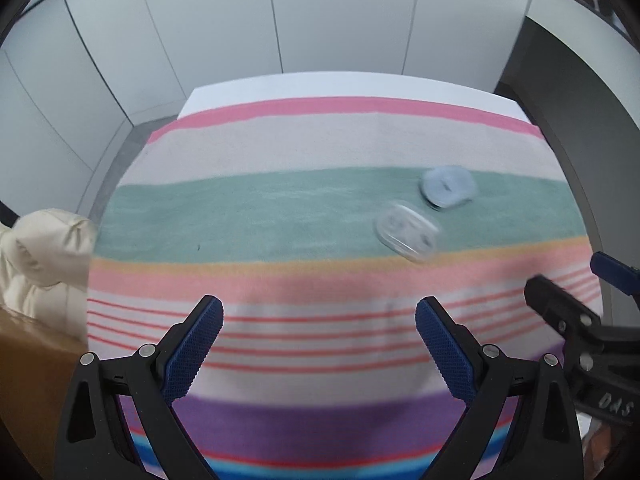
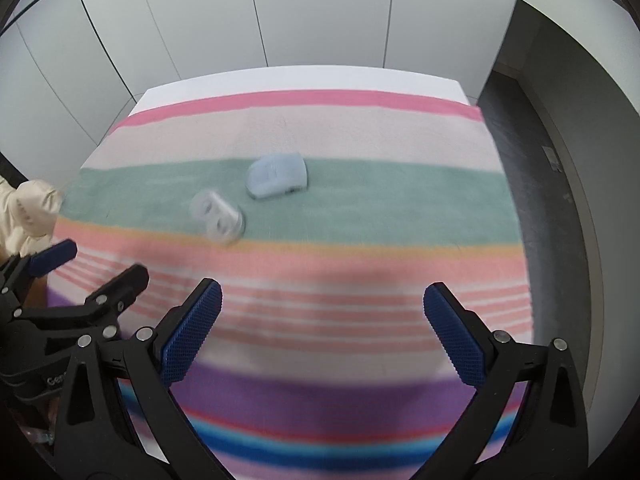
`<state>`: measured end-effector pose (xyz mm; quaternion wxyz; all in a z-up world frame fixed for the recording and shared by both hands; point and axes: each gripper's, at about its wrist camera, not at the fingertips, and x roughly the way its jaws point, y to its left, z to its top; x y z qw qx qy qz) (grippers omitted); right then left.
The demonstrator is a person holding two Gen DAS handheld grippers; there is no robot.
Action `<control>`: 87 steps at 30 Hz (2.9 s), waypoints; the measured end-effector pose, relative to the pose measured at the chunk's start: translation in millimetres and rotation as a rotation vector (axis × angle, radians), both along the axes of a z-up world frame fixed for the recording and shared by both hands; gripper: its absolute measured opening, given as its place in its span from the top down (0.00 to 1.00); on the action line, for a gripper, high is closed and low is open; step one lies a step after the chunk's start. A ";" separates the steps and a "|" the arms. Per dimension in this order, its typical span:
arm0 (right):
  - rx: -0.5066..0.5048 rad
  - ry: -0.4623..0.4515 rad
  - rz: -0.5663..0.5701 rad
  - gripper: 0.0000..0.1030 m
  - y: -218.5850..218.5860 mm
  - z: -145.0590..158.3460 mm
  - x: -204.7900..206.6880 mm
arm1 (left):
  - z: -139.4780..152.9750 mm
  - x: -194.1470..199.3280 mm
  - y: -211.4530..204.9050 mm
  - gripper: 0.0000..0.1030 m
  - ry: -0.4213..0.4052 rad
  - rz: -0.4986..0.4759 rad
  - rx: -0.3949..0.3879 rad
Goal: Organize objects
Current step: 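Grasp the pale blue case with the right tool while the left tool grasps the clear lens case, then carry the blue case with the right tool while the left tool carries the lens case over the box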
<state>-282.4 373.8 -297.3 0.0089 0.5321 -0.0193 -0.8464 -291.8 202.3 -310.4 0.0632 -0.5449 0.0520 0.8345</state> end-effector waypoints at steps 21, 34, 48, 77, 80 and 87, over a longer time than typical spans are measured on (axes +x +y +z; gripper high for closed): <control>0.018 0.067 0.111 0.41 -35.9 -61.3 -91.7 | -45.5 -28.2 5.8 0.05 -0.011 -0.120 0.081; 0.004 0.042 0.033 0.41 13.0 -63.1 -59.6 | -46.0 -40.2 64.9 0.07 0.047 -0.223 0.042; 0.032 0.027 0.048 0.41 9.4 -61.9 -48.0 | -29.1 -47.5 59.0 0.43 0.055 -0.123 0.053; 0.034 0.085 0.035 0.41 -27.3 76.2 78.7 | 107.6 86.2 -17.2 0.43 0.112 -0.093 -0.044; 0.035 0.094 0.039 0.41 -31.8 86.1 96.9 | 121.4 101.3 -25.8 0.43 0.125 -0.092 -0.040; 0.041 0.117 0.071 0.41 -57.8 112.0 126.8 | 155.5 125.1 -59.6 0.43 0.169 -0.041 -0.023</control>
